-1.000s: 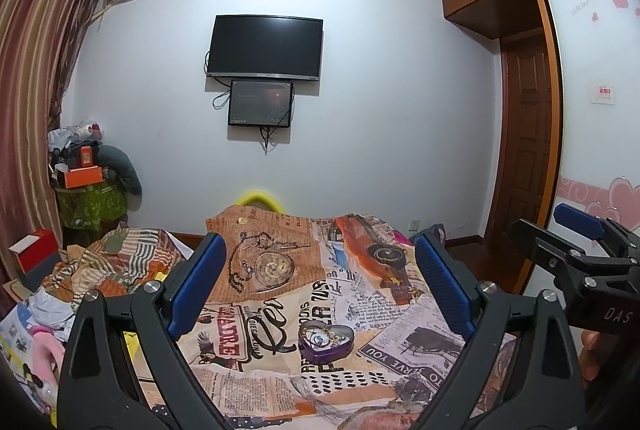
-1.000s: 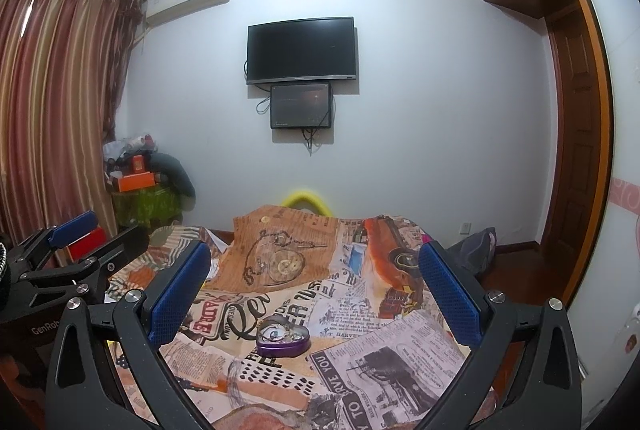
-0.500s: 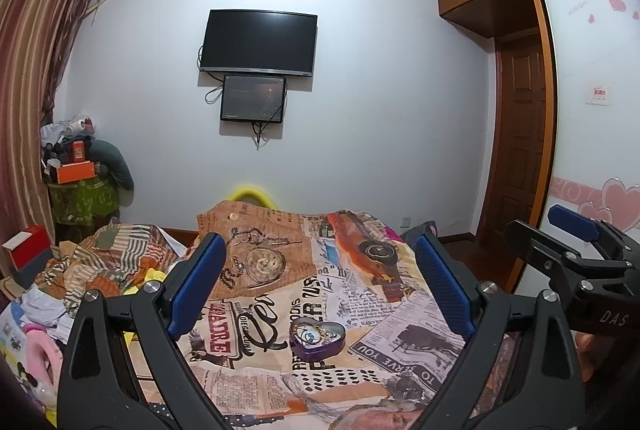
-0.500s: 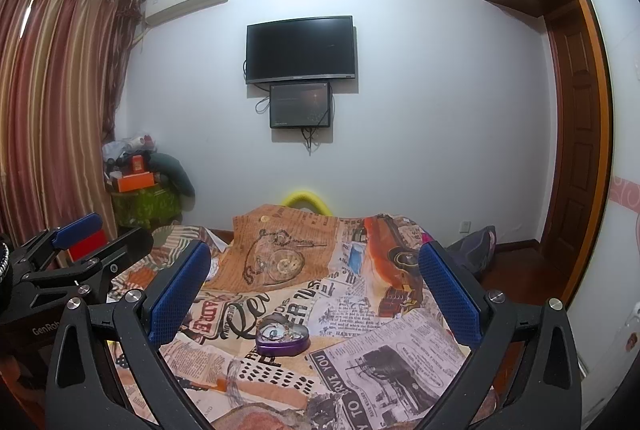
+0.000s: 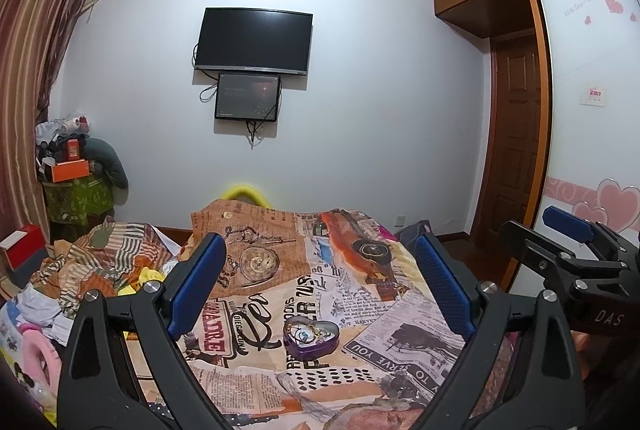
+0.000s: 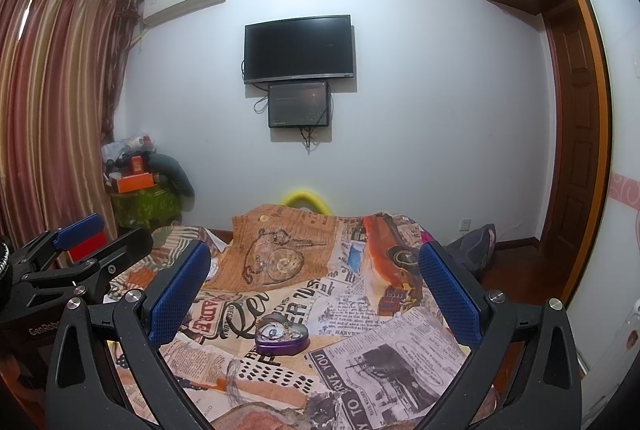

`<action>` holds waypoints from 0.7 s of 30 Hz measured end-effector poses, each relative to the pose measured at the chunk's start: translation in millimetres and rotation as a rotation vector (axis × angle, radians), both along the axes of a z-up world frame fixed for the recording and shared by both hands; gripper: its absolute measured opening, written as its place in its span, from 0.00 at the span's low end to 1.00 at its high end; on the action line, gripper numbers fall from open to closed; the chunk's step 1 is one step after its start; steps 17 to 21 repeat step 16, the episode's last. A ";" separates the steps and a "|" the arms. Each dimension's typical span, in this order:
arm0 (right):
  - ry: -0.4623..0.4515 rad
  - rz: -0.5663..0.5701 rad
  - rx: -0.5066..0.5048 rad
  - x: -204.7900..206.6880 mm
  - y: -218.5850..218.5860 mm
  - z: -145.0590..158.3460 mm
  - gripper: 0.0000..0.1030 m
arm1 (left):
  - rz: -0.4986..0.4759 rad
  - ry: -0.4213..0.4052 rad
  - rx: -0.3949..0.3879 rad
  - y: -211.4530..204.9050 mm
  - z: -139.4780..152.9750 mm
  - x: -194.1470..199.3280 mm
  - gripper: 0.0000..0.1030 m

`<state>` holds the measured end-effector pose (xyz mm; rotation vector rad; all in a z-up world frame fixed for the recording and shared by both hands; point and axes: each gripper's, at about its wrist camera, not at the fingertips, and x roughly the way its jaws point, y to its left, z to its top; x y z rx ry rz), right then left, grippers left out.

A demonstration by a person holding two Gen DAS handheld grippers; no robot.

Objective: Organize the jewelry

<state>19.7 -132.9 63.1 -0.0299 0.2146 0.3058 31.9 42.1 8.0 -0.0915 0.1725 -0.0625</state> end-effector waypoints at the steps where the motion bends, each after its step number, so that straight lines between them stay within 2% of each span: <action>1: 0.001 -0.001 0.001 0.6 -0.6 0.1 1.00 | 0.001 0.000 0.000 -0.3 -0.2 0.2 0.93; 21: 0.021 -0.009 0.006 6.0 -3.1 -4.1 1.00 | -0.009 0.015 0.000 -2.6 -5.4 5.7 0.93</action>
